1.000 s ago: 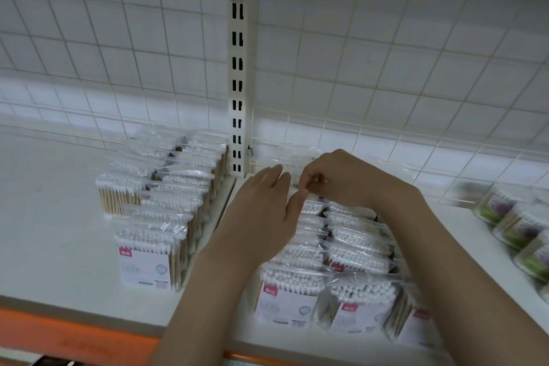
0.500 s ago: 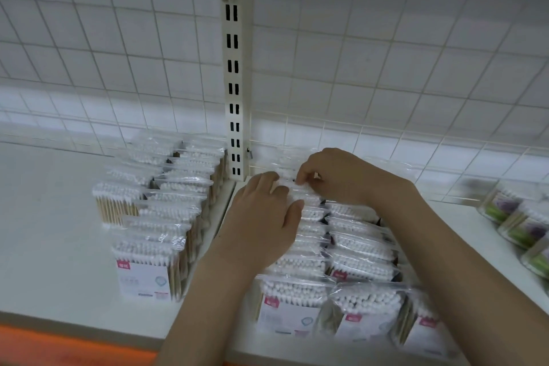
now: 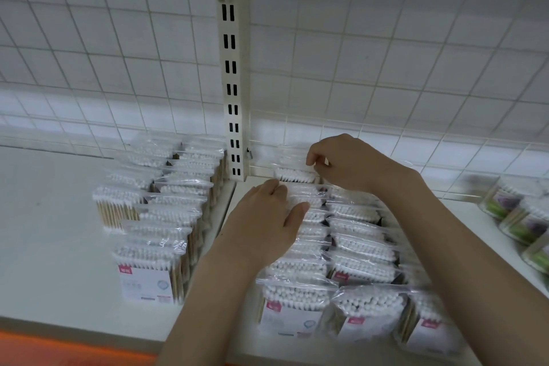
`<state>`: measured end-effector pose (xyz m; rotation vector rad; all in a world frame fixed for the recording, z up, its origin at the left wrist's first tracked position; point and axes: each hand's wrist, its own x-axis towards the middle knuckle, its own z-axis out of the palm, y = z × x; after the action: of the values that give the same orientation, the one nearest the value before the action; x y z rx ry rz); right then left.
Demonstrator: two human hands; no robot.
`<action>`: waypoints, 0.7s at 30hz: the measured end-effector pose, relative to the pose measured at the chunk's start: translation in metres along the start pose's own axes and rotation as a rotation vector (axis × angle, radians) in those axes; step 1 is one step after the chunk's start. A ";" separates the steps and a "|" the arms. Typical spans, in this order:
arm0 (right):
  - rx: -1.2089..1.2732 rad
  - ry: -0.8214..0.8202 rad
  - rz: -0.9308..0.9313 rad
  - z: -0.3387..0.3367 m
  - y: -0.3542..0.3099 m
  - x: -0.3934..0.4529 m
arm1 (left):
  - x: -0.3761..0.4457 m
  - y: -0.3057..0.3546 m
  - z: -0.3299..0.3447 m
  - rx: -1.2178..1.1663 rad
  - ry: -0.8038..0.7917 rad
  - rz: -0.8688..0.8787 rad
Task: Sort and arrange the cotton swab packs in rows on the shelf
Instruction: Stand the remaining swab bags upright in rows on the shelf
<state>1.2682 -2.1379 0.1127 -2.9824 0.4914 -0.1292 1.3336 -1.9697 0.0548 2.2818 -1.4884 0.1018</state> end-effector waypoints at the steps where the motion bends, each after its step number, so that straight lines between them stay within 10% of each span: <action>1: -0.013 -0.004 0.001 0.001 0.001 0.001 | 0.000 0.000 0.000 -0.004 0.003 0.000; 21: -0.041 0.004 -0.035 0.022 0.002 0.012 | -0.001 -0.002 0.006 -0.096 0.053 0.003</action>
<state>1.2810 -2.1415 0.0918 -3.0320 0.4478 -0.1297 1.3337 -1.9701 0.0488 2.1843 -1.4390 0.0892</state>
